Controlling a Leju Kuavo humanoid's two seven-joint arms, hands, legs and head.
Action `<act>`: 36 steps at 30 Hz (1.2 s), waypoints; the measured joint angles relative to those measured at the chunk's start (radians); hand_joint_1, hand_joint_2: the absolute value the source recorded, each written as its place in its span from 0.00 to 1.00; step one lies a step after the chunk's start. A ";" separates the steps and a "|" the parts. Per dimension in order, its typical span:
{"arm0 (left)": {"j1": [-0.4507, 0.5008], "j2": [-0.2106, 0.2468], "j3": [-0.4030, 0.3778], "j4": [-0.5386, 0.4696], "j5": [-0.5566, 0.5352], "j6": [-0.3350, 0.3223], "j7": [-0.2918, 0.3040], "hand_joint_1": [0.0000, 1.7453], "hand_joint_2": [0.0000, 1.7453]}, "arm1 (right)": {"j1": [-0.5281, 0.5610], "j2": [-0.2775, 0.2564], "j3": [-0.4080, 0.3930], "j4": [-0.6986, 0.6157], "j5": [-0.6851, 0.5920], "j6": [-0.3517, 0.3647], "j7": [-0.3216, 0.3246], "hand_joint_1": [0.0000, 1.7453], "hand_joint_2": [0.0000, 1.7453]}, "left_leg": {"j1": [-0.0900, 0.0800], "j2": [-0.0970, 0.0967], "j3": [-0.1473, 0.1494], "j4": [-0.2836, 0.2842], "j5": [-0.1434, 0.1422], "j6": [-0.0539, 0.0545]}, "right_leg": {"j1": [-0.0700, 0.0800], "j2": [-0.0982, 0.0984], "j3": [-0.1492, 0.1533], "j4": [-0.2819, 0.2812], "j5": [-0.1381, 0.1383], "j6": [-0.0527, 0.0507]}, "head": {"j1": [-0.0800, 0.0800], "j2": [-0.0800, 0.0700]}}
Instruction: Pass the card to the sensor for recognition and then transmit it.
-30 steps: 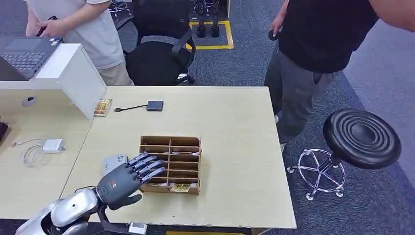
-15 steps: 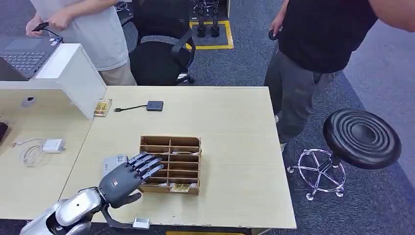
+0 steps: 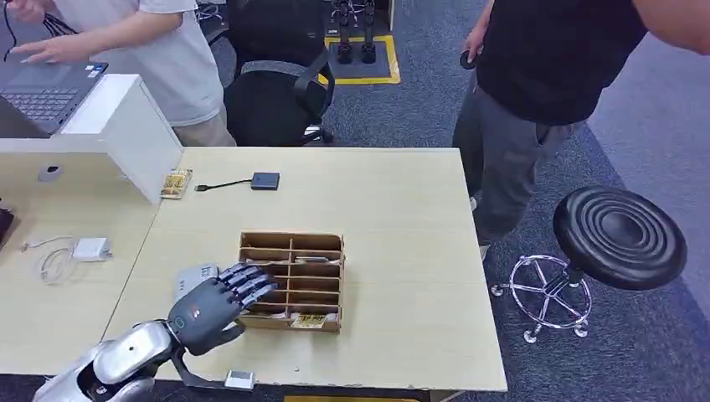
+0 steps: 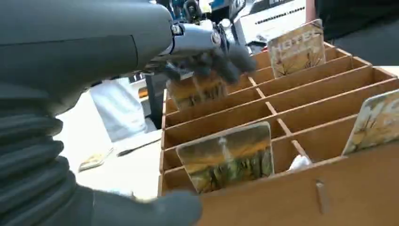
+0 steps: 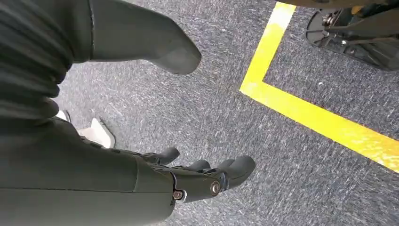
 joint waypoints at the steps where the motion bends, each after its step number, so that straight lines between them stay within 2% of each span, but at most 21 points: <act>1: 0.000 0.000 0.002 0.000 0.002 -0.002 -0.003 1.00 1.00 | 0.000 0.000 0.000 0.000 0.000 0.000 0.000 0.00 1.00 | 0.000 0.000 0.000 0.000 0.000 0.000 | 0.000 0.000 0.000 0.000 0.000 0.000 | 0.000 0.000; 27: 0.004 0.007 0.014 0.002 0.046 -0.019 -0.028 1.00 1.00 | 0.000 0.000 0.002 0.004 -0.019 0.000 0.000 0.00 1.00 | 0.001 0.000 0.000 0.000 0.001 -0.001 | 0.000 0.000 0.000 0.000 0.001 -0.002 | 0.000 0.000; 32: 0.004 0.008 0.023 0.002 0.096 -0.017 -0.058 1.00 1.00 | 0.000 0.000 0.004 0.005 -0.021 0.000 -0.003 0.00 1.00 | 0.001 0.000 0.000 0.000 0.001 -0.001 | 0.000 0.000 0.000 0.000 0.001 -0.002 | 0.000 0.000; 36: 0.005 0.011 0.052 -0.026 0.208 -0.036 -0.127 1.00 1.00 | 0.000 0.000 0.008 0.005 -0.024 0.000 -0.008 0.00 1.00 | 0.001 0.000 0.000 0.000 0.001 -0.001 | 0.000 0.000 0.000 0.000 0.001 -0.002 | 0.000 0.000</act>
